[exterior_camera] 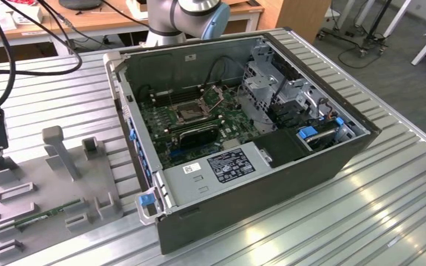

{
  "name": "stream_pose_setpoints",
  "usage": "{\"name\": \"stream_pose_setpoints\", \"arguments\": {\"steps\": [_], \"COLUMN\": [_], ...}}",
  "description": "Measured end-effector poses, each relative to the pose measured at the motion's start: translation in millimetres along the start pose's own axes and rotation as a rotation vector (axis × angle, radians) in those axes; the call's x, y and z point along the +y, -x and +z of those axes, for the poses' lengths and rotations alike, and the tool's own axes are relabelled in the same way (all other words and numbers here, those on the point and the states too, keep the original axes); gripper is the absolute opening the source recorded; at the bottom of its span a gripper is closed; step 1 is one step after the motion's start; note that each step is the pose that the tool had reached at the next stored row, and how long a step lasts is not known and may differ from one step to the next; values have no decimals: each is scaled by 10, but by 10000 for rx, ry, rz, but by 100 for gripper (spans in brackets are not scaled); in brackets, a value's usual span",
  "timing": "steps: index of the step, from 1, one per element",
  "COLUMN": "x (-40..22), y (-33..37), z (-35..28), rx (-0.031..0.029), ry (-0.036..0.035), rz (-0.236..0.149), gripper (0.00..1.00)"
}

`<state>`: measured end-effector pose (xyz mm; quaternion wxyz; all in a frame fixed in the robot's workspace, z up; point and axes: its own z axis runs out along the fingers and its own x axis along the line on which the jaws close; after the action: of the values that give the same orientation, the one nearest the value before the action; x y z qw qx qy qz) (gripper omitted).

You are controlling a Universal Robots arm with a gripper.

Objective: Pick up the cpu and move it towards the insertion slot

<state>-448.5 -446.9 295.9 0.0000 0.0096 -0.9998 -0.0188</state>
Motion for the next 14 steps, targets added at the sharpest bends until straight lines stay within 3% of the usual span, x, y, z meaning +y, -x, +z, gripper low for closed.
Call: {"name": "stream_pose_setpoints", "arguments": {"steps": [14], "x": [1], "y": [0], "z": [-25], "rx": [0], "ry": [0], "rz": [0], "gripper": [55]}}
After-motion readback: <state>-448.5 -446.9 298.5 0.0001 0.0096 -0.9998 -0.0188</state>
